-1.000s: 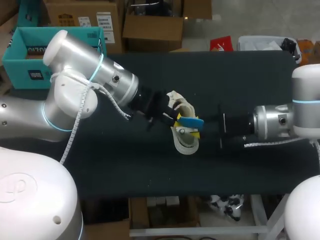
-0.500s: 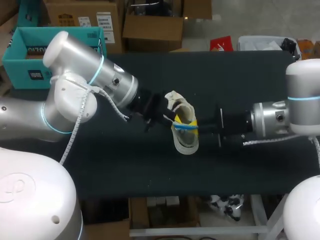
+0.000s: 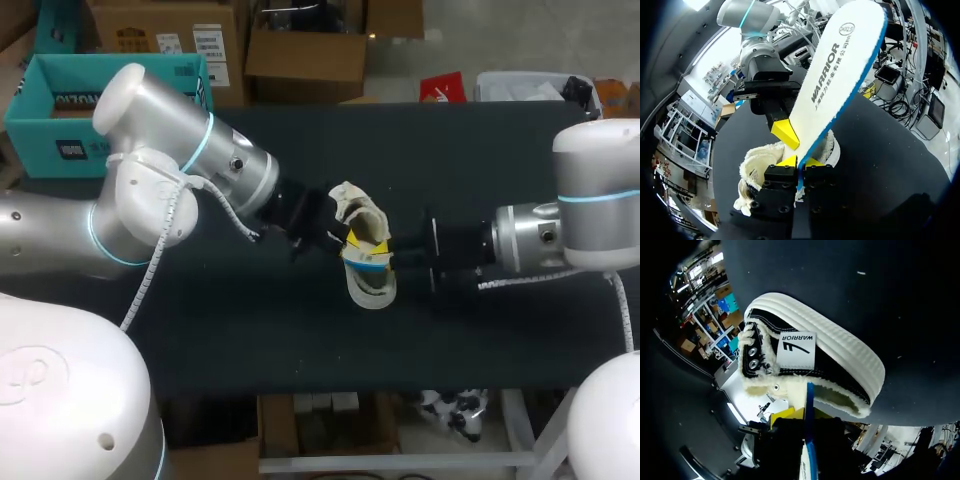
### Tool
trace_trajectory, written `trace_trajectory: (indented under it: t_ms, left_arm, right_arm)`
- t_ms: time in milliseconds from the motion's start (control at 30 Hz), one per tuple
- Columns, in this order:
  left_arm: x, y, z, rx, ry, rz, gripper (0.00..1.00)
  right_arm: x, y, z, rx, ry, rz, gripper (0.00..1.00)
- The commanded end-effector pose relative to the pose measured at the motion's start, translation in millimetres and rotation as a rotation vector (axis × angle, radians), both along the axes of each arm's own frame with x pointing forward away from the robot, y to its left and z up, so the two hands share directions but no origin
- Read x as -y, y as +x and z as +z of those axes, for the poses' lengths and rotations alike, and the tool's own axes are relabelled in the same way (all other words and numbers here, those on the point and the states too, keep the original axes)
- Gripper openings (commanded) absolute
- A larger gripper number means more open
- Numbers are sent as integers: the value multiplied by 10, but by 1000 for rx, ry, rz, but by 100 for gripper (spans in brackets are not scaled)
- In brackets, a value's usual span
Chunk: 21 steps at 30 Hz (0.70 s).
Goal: Open the shoe tongue, take the insole out of the shoe, put the insole back into the shoe, and pack the shoe into the shoebox
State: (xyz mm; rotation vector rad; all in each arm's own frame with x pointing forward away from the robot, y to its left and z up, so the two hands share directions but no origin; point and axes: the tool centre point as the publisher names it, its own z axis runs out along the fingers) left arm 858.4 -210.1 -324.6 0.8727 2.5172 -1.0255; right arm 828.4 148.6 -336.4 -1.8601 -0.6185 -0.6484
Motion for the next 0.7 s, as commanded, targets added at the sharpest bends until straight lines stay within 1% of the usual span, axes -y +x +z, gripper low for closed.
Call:
trace_trajectory:
  t_ms: [33,167,333,467,500,533,567,600,633,667,700]
  left_arm:
    - [90,90,-62,-9,15,0,0]
    - [96,139,-120,-19,28,8,0]
    - [88,155,-150,-27,35,16,0]
    - [45,78,-106,-27,28,9,0]
    - [34,56,-88,-27,24,4,29]
    - [24,33,-71,-22,20,2,42]
    - [12,4,-52,-15,18,1,52]
    - [-1,-24,-31,-11,8,-2,64]
    - [-10,-44,-15,-12,-2,-9,64]
    - [-12,-63,-1,-9,-7,-13,59]
    - [-13,-89,13,-7,-14,-21,52]
  right_arm:
    - [-83,32,-92,3,2,-5,0]
    - [-90,74,-141,8,-13,-15,0]
    - [-78,106,-167,14,-23,-25,0]
    - [-53,99,-159,16,-28,-34,0]
    - [-40,93,-151,18,-28,-39,0]
    - [-29,90,-145,19,-30,-44,0]
    - [-18,87,-138,20,-31,-46,0]
    - [-7,86,-133,21,-31,-48,0]
    - [2,86,-129,21,-32,-51,0]
    - [11,87,-126,22,-32,-53,0]
    - [20,90,-126,22,-32,-56,0]
